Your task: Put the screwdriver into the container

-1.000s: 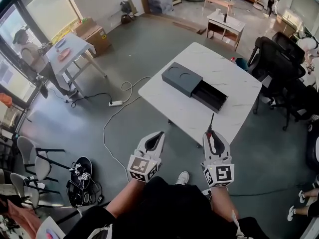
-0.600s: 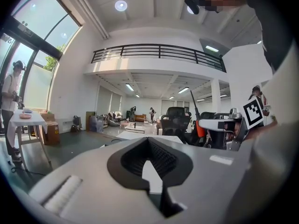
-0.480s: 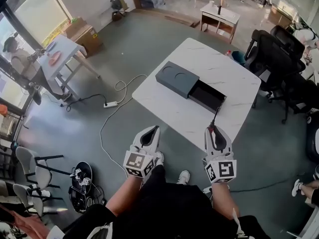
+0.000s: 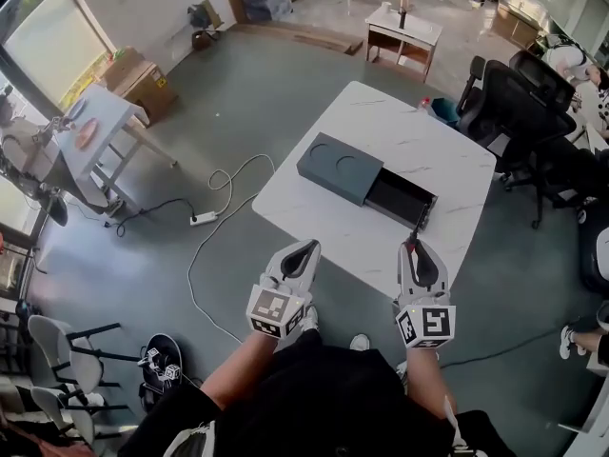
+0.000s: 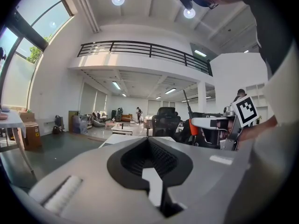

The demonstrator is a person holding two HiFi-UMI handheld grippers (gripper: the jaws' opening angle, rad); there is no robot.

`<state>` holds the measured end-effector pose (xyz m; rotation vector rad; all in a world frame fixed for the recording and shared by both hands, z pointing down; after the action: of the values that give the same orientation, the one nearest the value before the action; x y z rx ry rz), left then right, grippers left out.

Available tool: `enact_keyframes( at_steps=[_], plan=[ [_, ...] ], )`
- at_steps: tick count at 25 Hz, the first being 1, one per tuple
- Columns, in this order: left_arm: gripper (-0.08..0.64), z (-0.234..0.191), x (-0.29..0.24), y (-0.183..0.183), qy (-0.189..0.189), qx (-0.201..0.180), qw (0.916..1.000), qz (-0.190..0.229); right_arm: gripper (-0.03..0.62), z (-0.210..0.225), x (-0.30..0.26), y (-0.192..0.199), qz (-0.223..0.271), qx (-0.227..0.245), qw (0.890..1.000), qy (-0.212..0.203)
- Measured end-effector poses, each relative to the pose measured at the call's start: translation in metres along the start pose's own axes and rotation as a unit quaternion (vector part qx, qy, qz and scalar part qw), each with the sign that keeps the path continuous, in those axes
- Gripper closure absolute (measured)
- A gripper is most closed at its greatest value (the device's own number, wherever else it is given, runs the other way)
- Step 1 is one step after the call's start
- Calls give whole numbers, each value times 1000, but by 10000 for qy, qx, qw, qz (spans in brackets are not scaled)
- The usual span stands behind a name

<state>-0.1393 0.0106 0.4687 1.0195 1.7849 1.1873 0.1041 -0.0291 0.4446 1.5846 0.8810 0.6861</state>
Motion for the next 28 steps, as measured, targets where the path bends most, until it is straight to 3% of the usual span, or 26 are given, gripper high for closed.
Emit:
enact_keyframes(
  at_steps=[13,20,28],
  plan=[
    [551,-52,-12,-16,759,-59,9970,-146,500,-37,-27,-9,-192,225,9970,717],
    [551,-72,-15,-7,810,253,9960,-270,500,-38,-29,-8,-468,408,9936,940],
    [551,-71,-44,-1,849,234,9950,-474,500,-19,-40,8,-607,610,9918,944]
  ],
)
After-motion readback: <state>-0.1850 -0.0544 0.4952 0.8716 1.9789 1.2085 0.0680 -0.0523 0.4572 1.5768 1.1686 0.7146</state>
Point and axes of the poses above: the fingertips, and each gripper's own axes: x backward along the fingers, z to its right, y out of its underside, the point moved 7 cm from there along x, backward along the fingers, and after that the axes turned 13 degrees about x, right-handed, at the moved point
